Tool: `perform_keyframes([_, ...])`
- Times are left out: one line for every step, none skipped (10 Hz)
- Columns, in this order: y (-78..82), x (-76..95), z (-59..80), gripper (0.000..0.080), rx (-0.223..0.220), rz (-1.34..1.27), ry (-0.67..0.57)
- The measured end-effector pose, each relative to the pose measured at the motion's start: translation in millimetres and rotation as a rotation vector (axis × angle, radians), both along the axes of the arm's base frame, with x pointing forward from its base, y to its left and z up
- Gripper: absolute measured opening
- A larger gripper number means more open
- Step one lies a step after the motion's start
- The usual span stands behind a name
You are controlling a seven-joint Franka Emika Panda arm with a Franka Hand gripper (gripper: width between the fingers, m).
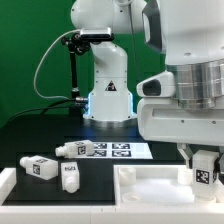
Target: Assemble one leg
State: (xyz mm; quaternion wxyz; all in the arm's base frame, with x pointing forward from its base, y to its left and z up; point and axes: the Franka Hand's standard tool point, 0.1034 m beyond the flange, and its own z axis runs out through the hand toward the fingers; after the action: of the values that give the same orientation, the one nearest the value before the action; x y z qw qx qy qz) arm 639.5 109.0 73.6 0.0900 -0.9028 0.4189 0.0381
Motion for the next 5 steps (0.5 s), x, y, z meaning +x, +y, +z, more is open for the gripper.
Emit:
perform_keyframes([3.4,-1.0,-0.5,0.0284,0.004,-0.158,0.02])
perform_keyframes([4.1,-1.1,-0.6,0.0284,0.02,-0.238,0.032])
perform_keyframes([3.5,-0.9,-0.5,0.0284,0.024,-0.263,0.037])
perform_keyframes([3.6,-1.0,-0.6,0.0291,0.024,-0.256,0.036])
perform_keyframes([4.2,-1.4,-0.8,0.0291,0.021,-0.224,0.031])
